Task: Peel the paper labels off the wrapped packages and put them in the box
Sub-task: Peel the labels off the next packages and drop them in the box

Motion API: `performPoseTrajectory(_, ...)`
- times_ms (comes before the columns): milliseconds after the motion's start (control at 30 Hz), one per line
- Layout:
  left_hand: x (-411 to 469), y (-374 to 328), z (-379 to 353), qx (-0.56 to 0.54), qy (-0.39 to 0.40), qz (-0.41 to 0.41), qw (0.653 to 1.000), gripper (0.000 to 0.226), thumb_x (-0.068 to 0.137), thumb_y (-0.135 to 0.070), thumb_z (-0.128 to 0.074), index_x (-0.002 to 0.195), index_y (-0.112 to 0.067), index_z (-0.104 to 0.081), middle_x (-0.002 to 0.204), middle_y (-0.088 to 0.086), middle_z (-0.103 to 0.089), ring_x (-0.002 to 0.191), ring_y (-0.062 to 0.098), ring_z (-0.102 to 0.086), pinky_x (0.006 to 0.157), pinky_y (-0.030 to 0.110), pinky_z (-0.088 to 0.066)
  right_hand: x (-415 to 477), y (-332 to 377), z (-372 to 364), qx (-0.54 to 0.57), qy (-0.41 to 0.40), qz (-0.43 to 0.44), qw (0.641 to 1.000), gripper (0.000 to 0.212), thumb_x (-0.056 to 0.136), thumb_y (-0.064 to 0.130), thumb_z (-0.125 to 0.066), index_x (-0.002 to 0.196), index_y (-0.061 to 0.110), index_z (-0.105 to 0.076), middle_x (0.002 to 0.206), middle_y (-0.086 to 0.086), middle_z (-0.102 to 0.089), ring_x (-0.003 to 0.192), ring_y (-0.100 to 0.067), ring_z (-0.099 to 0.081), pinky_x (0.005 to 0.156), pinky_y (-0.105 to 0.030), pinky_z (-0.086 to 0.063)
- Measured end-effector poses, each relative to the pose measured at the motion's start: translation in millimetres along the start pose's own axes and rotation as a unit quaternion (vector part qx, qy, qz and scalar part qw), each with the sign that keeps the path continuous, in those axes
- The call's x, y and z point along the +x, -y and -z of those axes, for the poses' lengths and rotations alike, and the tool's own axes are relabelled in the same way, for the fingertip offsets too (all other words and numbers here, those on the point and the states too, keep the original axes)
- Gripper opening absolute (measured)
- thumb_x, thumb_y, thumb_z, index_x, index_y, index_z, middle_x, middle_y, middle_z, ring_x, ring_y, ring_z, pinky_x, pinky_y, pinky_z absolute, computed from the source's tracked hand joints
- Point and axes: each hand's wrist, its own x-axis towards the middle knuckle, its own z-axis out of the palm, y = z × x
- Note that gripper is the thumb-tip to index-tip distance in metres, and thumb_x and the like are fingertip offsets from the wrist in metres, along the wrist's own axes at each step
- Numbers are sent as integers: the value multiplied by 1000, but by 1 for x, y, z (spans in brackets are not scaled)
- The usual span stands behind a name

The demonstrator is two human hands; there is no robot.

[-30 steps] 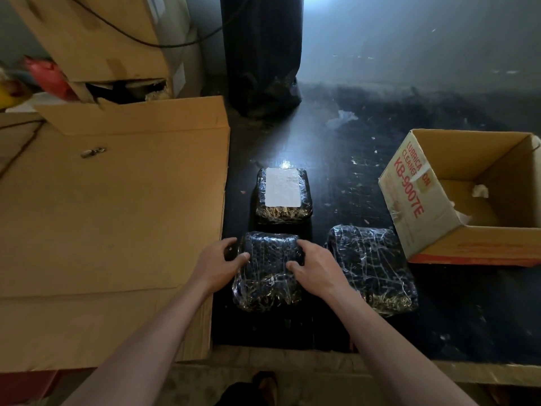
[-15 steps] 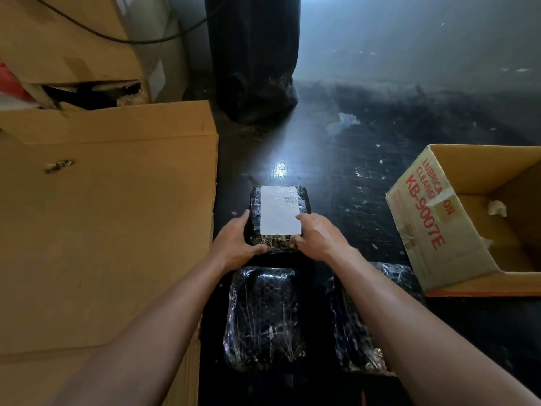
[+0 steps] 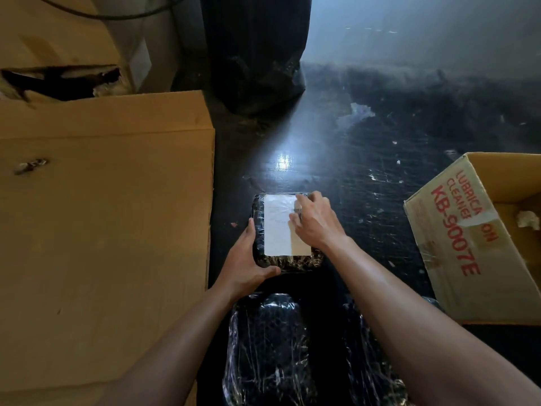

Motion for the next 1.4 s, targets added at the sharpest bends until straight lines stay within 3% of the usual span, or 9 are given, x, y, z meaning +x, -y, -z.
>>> performPoseTrajectory(133, 0, 1, -7, -26, -1, 9, 1000, 140, 64, -44, -93, 161, -24, 6, 168, -6, -8, 152, 6, -10, 123, 28, -16, 22, -2, -4, -7, -10, 13, 1000, 35, 104, 32, -45, 133, 15, -53, 134, -13, -46, 124, -31, -40, 99, -51, -42)
performPoseTrajectory(267, 2, 1, -9, -39, -4, 14, 999, 140, 64, -41, -93, 160, -29, 9, 169, -7, -8, 153, 9, -13, 124, 38, -20, 40, -4, -4, 5, -19, 26, 999, 18, 101, 25, -51, 103, 19, -69, 115, -6, -55, 114, -28, -46, 85, -43, -36)
performPoseTrajectory(400, 1, -1, -11, -56, -10, 22, 998, 143, 60, -45, -95, 159, -31, 7, 168, -10, -7, 152, 4, -9, 125, 34, -16, 53, -2, 0, 68, -51, 21, 996, 11, 93, 21, -66, 90, 24, -76, 98, 2, -68, 98, -22, -63, 84, -48, -54)
performPoseTrajectory(600, 1, -2, -15, -70, -30, 36, 996, 141, 60, -39, -96, 160, -31, 3, 167, -11, -12, 150, 2, -14, 122, 27, -17, 59, -10, -6, 138, -68, 36, 987, 2, 88, 24, -76, 86, 24, -77, 77, 22, -56, 84, -10, -60, 86, -49, -54)
performPoseTrajectory(833, 1, -3, -16, -86, -36, 50, 994, 140, 58, -38, -97, 161, -30, -3, 166, -10, -21, 149, 2, -20, 123, 30, -22, 52, -15, -9, 155, -89, 68, 982, 4, 88, 24, -74, 86, 25, -76, 89, 7, -64, 83, -12, -62, 82, -46, -57)
performPoseTrajectory(967, 1, -2, -17, -93, -38, 57, 993, 139, 58, -34, -98, 161, -29, -4, 164, -11, -24, 146, -1, -23, 120, 23, -22, 47, -17, -14, 177, -109, 67, 976, 8, 87, 16, -75, 84, 23, -77, 86, 5, -64, 80, -14, -64, 75, -44, -59)
performPoseTrajectory(1100, 2, -2, -16, -97, -36, 66, 992, 142, 55, -36, -98, 161, -30, -3, 163, -9, -29, 146, 3, -27, 122, 31, -26, 40, -19, -20, 189, -132, 73, 970, 8, 86, 16, -76, 85, 23, -77, 85, 5, -63, 88, -19, -60, 72, -45, -58)
performPoseTrajectory(1200, 1, -2, -16, -87, -36, 72, 993, 144, 51, -42, -97, 160, -32, -4, 160, -9, -37, 144, 7, -35, 120, 38, -33, 31, -17, -21, 190, -137, 73, 969, 7, 88, 17, -75, 87, 23, -78, 85, 7, -62, 95, -21, -53, 78, -49, -54)
performPoseTrajectory(1400, 2, -4, -15, -82, -35, 69, 994, 142, 53, -34, -98, 161, -30, -5, 157, -8, -41, 140, 6, -39, 117, 30, -35, 16, -13, -19, 217, -154, 72, 961, 5, 89, 19, -74, 87, 23, -78, 81, 19, -53, 101, -18, -46, 87, -50, -49)
